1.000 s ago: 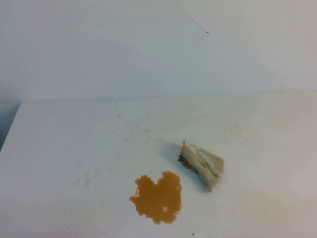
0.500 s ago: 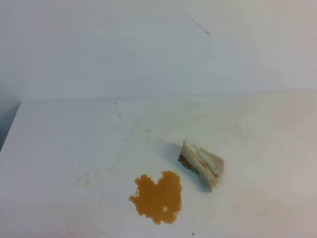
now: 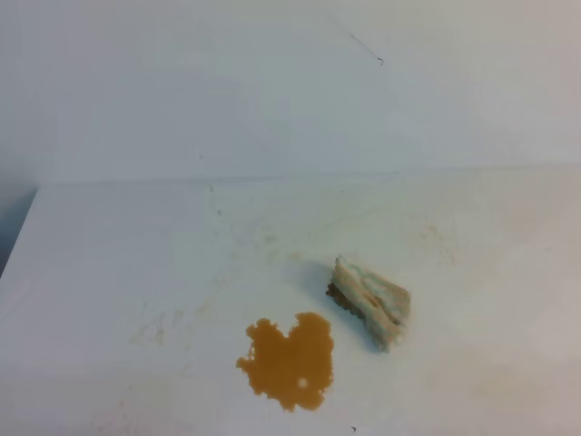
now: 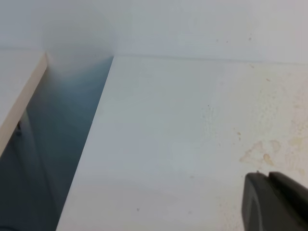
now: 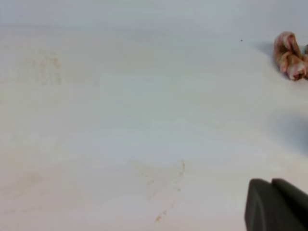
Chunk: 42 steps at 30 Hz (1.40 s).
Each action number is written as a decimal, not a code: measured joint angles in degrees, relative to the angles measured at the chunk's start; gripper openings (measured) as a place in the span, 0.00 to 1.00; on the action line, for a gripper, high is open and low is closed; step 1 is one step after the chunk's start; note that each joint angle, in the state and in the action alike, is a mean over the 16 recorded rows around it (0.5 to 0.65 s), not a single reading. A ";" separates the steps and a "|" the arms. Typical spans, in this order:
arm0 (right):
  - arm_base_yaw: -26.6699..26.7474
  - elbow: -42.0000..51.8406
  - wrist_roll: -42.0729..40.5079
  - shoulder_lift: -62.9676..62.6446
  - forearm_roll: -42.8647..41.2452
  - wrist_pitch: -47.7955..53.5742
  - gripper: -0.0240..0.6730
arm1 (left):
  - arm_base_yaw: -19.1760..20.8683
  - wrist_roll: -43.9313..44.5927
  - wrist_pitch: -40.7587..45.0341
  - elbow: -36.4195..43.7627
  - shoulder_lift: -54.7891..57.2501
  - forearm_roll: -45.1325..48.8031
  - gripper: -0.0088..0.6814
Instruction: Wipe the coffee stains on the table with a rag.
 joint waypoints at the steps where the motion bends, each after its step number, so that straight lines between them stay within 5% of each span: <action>1: 0.00 0.01 -0.03 0.00 -0.08 -0.32 0.03 | 0.00 0.00 0.00 0.00 0.00 0.00 0.01; 42: 0.00 -4.42 -0.24 0.68 11.06 -38.14 0.03 | 0.00 0.00 0.25 0.00 0.10 0.00 0.01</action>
